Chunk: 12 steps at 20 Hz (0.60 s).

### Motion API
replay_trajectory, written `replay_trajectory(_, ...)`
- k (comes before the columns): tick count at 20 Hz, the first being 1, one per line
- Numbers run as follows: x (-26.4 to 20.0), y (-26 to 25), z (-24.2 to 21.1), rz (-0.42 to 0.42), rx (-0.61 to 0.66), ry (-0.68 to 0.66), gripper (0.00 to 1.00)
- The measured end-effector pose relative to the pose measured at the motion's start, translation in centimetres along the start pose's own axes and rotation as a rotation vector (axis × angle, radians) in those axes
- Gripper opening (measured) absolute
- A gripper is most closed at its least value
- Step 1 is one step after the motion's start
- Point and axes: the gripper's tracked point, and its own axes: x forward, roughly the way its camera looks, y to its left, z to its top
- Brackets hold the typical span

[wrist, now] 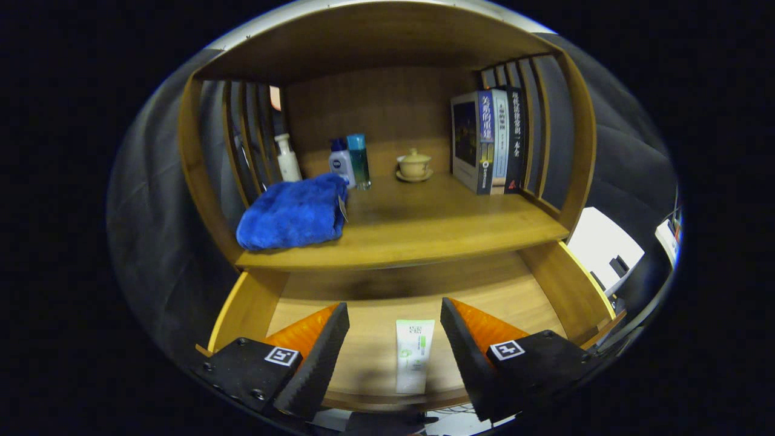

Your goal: Pull open the drawer, take out the items inside it, and place them on the countertop above the cabinet.

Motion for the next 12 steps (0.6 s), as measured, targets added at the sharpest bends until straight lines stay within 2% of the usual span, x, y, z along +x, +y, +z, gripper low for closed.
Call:
replay_trajectory(5,3.4,-1.7,-3.1,-0.041,-0.127,0.229,0.99)
replay_trajectory(12,4.9,-2.4,-7.6,-0.062,-0.133,0.531,0.98)
